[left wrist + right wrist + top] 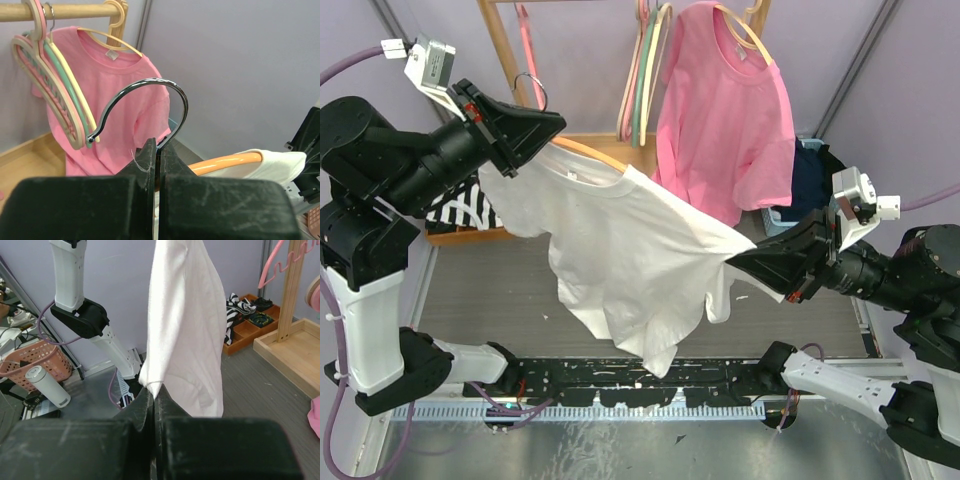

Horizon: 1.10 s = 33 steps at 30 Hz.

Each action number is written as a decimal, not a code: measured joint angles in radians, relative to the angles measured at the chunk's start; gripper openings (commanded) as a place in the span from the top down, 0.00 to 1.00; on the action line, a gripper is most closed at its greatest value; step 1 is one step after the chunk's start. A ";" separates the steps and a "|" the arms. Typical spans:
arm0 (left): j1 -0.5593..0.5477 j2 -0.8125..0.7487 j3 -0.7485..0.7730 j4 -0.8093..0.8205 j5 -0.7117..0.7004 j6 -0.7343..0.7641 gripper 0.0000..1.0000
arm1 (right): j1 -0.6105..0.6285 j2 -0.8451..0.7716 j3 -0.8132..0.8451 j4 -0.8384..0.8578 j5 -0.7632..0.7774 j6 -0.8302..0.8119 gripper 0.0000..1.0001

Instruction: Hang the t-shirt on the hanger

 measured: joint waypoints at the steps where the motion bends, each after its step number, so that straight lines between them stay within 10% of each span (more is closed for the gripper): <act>1: 0.000 0.000 0.000 -0.006 -0.005 0.000 1.00 | 0.000 -0.003 0.000 0.006 -0.003 0.000 0.99; 22: -0.001 0.000 -0.058 -0.072 -0.121 0.031 1.00 | 0.000 -0.036 -0.111 0.112 -0.159 0.060 0.99; 26: -0.001 0.001 -0.060 -0.073 -0.132 0.037 1.00 | 0.000 -0.035 -0.162 0.109 -0.169 0.069 0.63; 33: -0.001 0.018 -0.015 -0.075 -0.134 0.048 1.00 | 0.000 0.024 -0.072 -0.019 -0.077 0.047 0.40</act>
